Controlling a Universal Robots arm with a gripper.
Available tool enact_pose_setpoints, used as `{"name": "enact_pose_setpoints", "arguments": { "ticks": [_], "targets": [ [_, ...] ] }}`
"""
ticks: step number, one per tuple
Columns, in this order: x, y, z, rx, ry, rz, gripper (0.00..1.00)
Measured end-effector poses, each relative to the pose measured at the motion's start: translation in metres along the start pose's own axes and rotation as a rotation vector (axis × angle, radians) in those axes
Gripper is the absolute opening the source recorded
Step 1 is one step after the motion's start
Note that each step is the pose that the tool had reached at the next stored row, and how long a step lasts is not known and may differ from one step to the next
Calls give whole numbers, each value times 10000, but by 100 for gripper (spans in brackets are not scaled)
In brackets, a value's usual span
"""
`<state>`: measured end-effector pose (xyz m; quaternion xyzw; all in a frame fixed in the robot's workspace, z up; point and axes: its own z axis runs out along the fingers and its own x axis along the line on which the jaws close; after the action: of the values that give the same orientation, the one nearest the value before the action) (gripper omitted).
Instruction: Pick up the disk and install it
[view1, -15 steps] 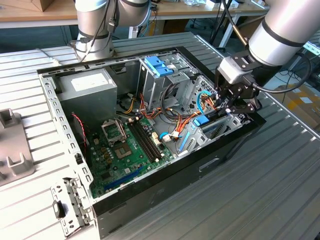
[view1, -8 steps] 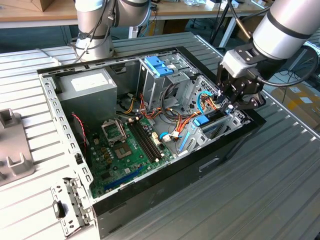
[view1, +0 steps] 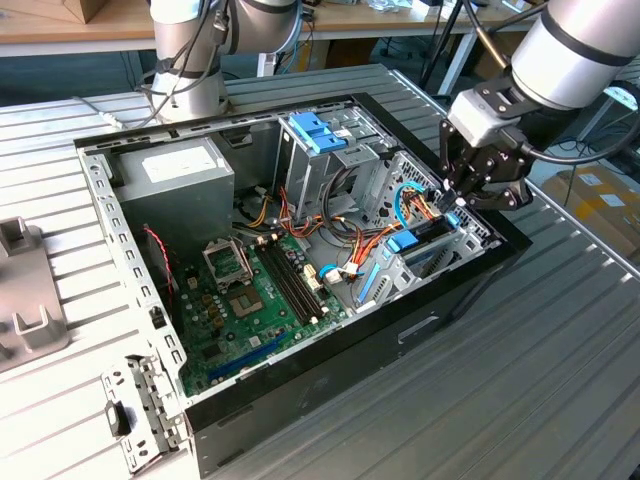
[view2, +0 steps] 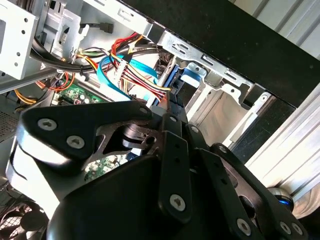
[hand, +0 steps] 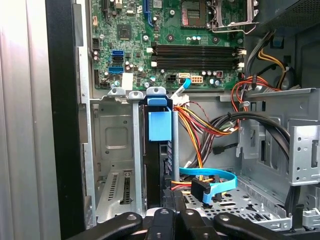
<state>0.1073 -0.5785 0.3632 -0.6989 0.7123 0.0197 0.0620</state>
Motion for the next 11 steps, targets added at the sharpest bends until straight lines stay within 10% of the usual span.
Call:
{"name": "enact_pose_setpoints", "arguments": {
  "ticks": [11],
  "targets": [
    [-5,-2,-39,0,0,0,11]
  ]
}}
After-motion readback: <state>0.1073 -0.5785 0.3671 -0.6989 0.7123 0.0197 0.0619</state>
